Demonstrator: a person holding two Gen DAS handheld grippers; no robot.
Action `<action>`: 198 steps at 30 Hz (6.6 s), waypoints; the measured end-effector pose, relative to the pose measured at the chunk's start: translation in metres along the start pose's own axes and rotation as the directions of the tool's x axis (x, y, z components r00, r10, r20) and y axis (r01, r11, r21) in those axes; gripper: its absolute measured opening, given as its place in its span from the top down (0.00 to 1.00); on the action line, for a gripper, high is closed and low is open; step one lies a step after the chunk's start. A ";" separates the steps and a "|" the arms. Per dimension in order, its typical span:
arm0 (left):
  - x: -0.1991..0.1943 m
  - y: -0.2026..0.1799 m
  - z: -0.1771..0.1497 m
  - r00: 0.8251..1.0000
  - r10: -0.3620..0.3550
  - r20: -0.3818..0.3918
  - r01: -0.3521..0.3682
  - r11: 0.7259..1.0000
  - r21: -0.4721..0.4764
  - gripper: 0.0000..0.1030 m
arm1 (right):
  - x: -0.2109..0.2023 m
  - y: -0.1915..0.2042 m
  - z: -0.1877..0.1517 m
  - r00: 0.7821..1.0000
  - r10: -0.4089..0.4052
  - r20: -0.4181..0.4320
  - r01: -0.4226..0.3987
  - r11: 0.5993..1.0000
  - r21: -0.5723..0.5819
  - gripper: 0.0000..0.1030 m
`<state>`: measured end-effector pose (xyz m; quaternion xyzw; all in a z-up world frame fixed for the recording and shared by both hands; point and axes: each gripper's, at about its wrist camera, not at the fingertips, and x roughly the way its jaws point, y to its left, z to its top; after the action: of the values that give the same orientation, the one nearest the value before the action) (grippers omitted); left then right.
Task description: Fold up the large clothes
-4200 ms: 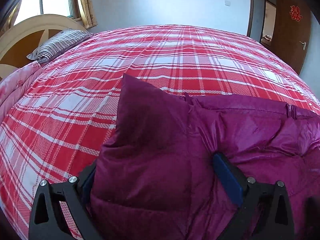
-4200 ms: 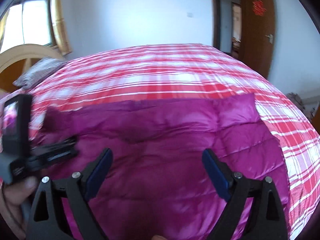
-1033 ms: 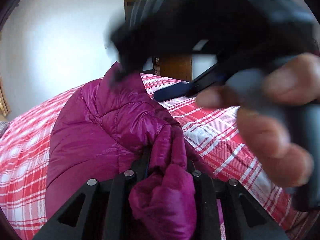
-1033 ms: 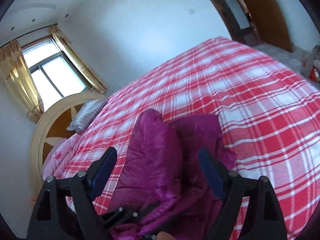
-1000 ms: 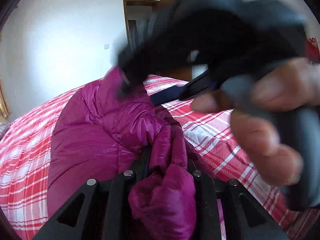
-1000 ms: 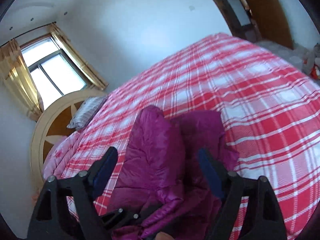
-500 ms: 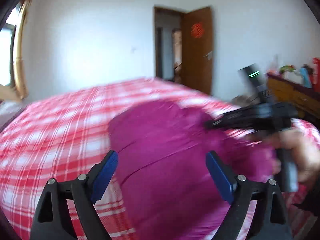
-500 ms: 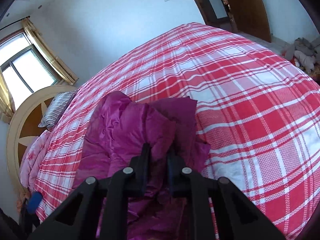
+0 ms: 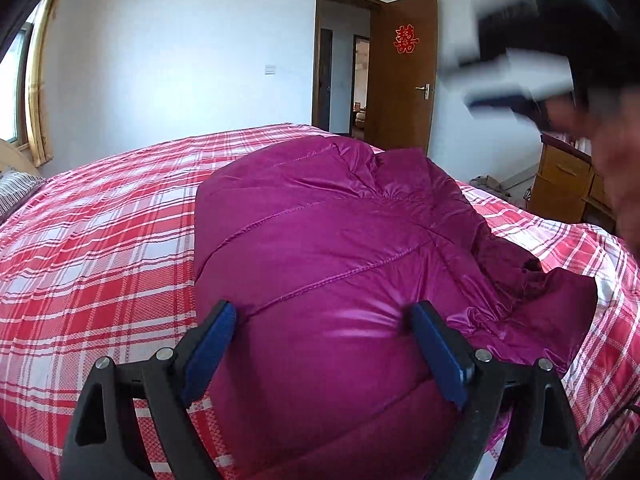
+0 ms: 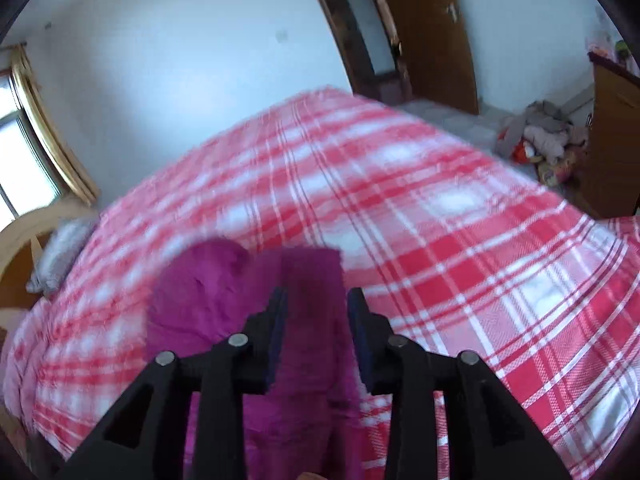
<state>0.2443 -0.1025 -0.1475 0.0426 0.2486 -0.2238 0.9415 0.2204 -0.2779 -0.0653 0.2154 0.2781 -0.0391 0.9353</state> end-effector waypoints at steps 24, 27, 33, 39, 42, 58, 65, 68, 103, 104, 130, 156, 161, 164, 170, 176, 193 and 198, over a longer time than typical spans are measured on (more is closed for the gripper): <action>0.102 0.073 0.093 0.896 0.384 -0.223 -0.410 0.908 -0.086 0.13 | 0.100 -0.033 -0.036 0.998 0.060 -0.003 -0.060 0.993 0.105 0.57; 0.113 0.078 0.078 0.891 0.383 -0.243 -0.415 0.905 -0.094 0.13 | 0.105 -0.034 -0.042 0.999 0.046 -0.010 -0.045 0.995 0.095 0.57; 0.125 0.077 0.070 0.880 0.398 -0.260 -0.432 0.898 -0.088 0.08 | 0.113 -0.031 -0.047 0.999 0.030 -0.026 -0.029 0.997 0.068 0.56; 0.136 0.089 0.064 0.884 0.354 -0.306 -0.410 0.901 -0.141 0.02 | 0.121 -0.035 -0.050 0.998 0.026 -0.059 -0.021 0.996 0.089 0.56; 0.139 0.089 0.062 0.881 0.351 -0.316 -0.410 0.900 -0.145 0.02 | 0.126 -0.039 -0.051 0.997 0.032 -0.076 -0.023 0.994 0.108 0.56; 0.149 0.088 0.058 0.871 0.354 -0.341 -0.417 0.900 -0.131 0.01 | 0.133 -0.043 -0.053 0.994 0.020 -0.111 -0.006 0.991 0.130 0.56; 0.150 0.090 0.056 0.878 0.331 -0.347 -0.402 0.902 -0.155 0.01 | 0.136 -0.043 -0.054 0.992 0.013 -0.123 0.002 0.992 0.128 0.56; 0.151 0.092 0.055 0.879 0.319 -0.353 -0.394 0.904 -0.166 0.01 | 0.138 -0.042 -0.054 0.991 0.007 -0.131 0.010 0.992 0.122 0.55; 0.080 0.134 0.009 0.951 -0.203 -0.231 0.039 0.825 -0.564 0.01 | 0.118 -0.072 -0.058 0.981 0.060 -0.184 -0.030 0.986 0.162 0.30; 0.075 0.128 0.005 0.953 -0.207 -0.221 0.056 0.838 -0.543 0.01 | 0.118 -0.073 -0.057 0.979 0.067 -0.192 -0.038 0.988 0.151 0.30; -0.055 0.073 0.024 0.987 0.003 -0.158 -0.040 0.972 -0.230 0.69 | 0.064 0.019 -0.072 0.935 0.320 -0.151 -0.327 0.945 -0.017 0.84; -0.173 0.198 -0.017 0.951 0.285 -0.119 -0.308 0.899 -0.312 0.71 | 0.094 0.229 -0.132 0.807 0.486 -0.336 -0.557 0.816 -0.158 0.84; -0.186 0.225 -0.029 0.934 0.332 -0.134 -0.358 0.874 -0.330 0.71 | 0.105 0.261 -0.147 0.774 0.503 -0.384 -0.593 0.789 -0.160 0.84; -0.187 0.240 -0.038 0.925 0.350 -0.150 -0.380 0.857 -0.347 0.71 | 0.111 0.279 -0.157 0.758 0.509 -0.407 -0.609 0.775 -0.165 0.84; -0.179 0.259 -0.062 0.910 0.359 -0.208 -0.413 0.829 -0.378 0.70 | 0.129 0.301 -0.181 0.746 0.485 -0.456 -0.608 0.775 -0.171 0.84; -0.170 0.268 -0.082 0.893 0.372 -0.255 -0.448 0.795 -0.408 0.53 | 0.150 0.305 -0.197 0.747 0.438 -0.500 -0.583 0.794 -0.174 0.83; -0.210 0.255 -0.077 0.869 0.440 -0.226 -0.494 0.779 -0.387 0.34 | 0.148 0.303 -0.194 0.802 0.337 -0.494 -0.489 0.845 -0.218 0.36; -0.243 0.239 -0.062 0.871 0.467 -0.154 -0.489 0.788 -0.374 0.34 | 0.106 0.294 -0.175 0.854 0.342 -0.392 -0.458 0.851 -0.255 0.26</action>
<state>0.1333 0.2209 -0.0909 -0.0840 0.2953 0.0787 0.9485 0.2783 0.0670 -0.1415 0.1081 0.3823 0.2448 0.8844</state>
